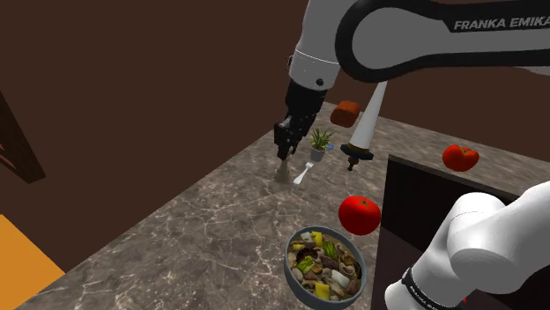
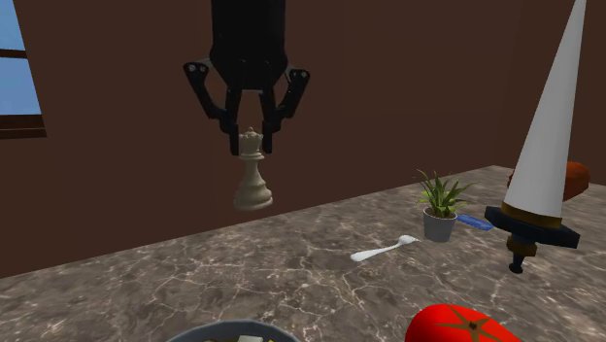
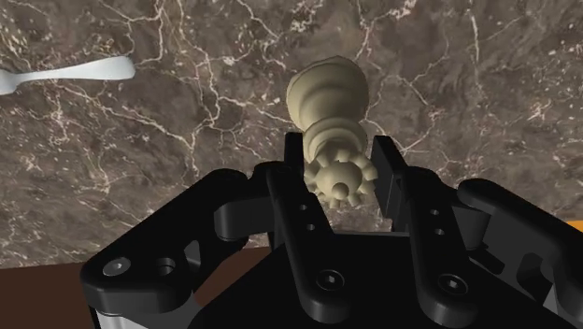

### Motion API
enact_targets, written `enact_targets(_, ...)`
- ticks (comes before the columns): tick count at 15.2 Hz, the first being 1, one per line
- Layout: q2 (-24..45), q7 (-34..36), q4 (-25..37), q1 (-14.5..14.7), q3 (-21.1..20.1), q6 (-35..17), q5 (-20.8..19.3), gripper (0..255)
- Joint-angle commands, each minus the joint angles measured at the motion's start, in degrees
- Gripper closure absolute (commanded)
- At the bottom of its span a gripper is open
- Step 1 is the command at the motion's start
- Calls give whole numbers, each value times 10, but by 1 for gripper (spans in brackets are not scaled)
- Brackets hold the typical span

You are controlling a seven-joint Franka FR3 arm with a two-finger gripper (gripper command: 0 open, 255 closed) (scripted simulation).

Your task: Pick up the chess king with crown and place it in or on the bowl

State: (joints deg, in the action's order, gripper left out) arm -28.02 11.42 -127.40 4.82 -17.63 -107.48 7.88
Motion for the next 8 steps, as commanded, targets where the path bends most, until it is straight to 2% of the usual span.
enact_targets(1,-44,9,-27,12,-4,15,12,255)
enact_targets(8,-171,56,-86,58,-26,78,52,255)
